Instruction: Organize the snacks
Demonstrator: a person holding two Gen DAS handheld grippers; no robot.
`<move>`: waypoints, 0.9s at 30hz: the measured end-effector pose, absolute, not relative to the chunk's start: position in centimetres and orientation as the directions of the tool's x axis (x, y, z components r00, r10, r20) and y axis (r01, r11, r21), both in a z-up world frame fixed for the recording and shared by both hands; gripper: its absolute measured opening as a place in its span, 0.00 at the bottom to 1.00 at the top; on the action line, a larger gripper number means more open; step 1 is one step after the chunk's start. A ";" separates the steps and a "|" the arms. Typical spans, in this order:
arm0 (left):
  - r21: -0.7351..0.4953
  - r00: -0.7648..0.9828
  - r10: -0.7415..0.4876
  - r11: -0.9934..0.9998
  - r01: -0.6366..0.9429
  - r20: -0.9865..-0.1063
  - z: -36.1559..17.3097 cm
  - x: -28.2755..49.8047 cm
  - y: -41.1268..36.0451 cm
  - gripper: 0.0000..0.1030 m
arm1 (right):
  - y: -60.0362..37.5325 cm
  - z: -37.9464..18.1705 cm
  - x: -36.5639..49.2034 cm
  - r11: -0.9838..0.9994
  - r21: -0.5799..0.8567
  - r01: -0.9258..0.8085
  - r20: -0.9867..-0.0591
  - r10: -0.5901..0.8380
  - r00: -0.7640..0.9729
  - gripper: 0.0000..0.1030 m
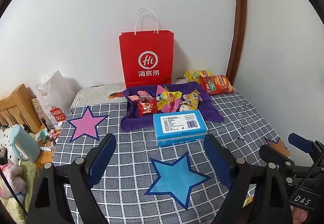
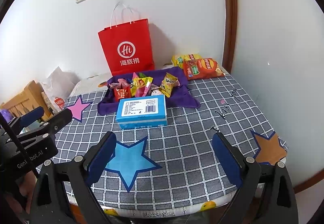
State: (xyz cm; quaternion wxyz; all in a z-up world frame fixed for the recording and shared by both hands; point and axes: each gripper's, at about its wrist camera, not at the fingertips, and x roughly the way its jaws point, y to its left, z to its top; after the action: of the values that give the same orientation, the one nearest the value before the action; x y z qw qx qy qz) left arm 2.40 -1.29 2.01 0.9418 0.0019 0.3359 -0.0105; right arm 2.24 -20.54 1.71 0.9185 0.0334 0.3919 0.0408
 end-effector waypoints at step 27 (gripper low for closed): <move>-0.003 0.780 -0.021 1.000 0.024 -0.626 2.4 2.8 -1.0 0.85 | -20.7 2.3 1.9 0.994 0.100 -0.042 -0.691 0.100 0.716 0.92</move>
State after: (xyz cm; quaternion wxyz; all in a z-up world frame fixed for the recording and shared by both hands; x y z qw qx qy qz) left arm 2.79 -0.97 2.40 0.9433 0.0024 0.3316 -0.0118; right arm 1.91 -20.70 2.27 0.9254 0.0388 0.3751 0.0382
